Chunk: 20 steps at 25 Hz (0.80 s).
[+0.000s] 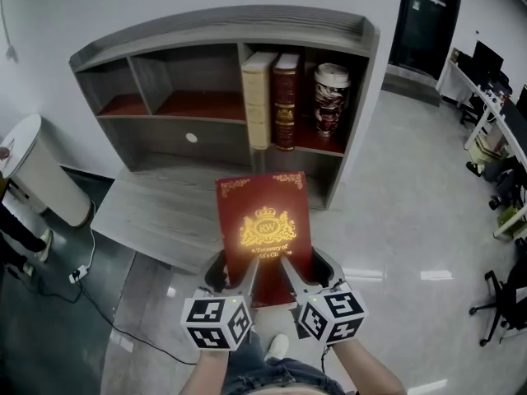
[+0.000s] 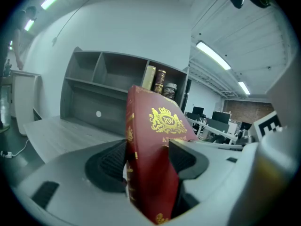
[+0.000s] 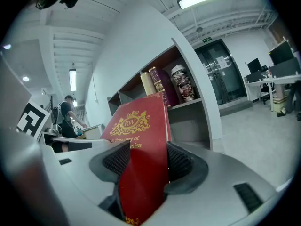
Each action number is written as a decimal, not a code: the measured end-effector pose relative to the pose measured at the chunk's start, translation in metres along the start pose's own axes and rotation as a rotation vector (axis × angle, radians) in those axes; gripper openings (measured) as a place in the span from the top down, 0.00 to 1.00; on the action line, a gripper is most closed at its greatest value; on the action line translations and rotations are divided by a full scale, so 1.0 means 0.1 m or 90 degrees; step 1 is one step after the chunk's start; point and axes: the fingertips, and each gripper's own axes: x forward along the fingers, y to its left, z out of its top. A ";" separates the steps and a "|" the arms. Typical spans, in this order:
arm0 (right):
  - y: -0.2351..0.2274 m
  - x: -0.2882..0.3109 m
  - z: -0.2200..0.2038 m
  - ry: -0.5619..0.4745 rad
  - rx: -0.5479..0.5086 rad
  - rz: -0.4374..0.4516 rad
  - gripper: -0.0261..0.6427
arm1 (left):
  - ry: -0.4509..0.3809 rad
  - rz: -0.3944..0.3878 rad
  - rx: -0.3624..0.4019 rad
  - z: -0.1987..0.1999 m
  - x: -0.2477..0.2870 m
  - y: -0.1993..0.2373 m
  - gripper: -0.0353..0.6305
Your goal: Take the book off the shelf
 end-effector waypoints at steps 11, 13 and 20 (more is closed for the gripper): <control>0.42 0.25 0.11 -0.006 -0.028 0.072 0.61 | -0.034 0.067 -0.011 0.19 -0.25 0.37 0.55; 0.51 0.32 0.09 -0.003 -0.027 0.081 0.61 | -0.038 0.077 -0.013 0.21 -0.30 0.47 0.55; 0.85 0.59 0.04 0.012 -0.035 0.102 0.61 | -0.047 0.100 -0.030 0.25 -0.40 0.88 0.55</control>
